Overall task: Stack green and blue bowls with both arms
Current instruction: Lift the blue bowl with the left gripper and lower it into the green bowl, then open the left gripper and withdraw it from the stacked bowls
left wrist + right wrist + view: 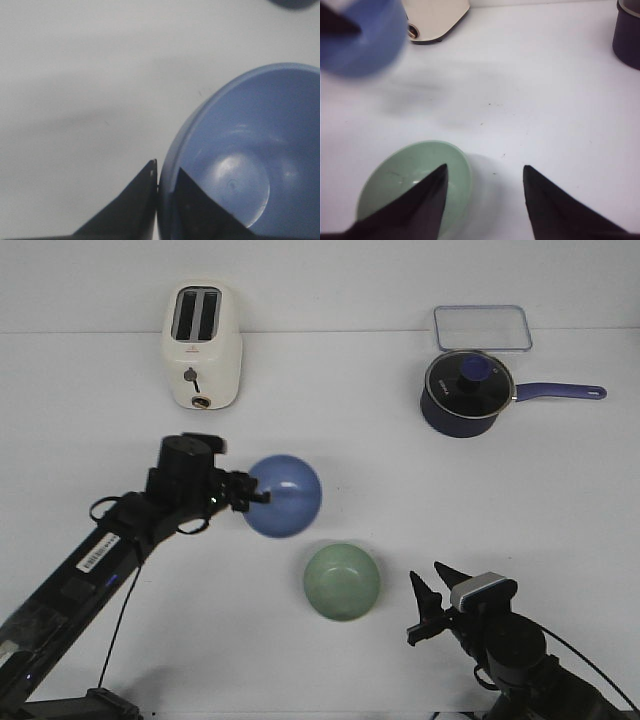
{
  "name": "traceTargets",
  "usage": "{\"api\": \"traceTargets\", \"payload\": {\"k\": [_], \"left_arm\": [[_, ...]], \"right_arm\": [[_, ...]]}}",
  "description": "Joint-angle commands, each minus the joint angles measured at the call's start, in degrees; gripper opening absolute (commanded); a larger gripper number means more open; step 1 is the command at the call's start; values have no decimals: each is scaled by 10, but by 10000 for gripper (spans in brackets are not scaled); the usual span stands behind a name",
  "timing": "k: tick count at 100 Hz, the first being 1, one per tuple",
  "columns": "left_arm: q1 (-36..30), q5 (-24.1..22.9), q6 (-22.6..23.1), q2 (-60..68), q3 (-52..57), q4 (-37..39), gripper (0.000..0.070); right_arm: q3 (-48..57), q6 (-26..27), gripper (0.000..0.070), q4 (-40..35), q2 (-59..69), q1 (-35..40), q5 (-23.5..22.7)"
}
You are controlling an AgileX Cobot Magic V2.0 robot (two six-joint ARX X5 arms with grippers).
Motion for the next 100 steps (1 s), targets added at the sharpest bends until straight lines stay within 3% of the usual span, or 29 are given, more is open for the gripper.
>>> {"api": "traceTargets", "payload": {"k": [1,20,44,49,60,65,90,100], "left_arm": [[-61,-5,-30,5,-23,22,8],[-167,-43,-69,24,-90,82,9],[-192,-65,-72,39,-91,101,22],[-192,-65,-72,39,-91,102,74],[-192,-65,-72,39,-91,105,331],[-192,-65,-72,39,-91,106,399],[-176,-67,-33,-63,-90,97,412],[-161,-99,-21,-141,-90,53,412]], "right_arm": [[2,-1,306,7,3,5,2],[2,-11,306,7,3,5,2],[2,-18,306,7,3,5,2],[2,-18,306,7,3,5,3],[2,-18,306,7,3,5,4],[2,-18,306,7,3,5,4],[2,-18,307,7,3,5,5],[2,-18,308,7,3,5,4]]}}
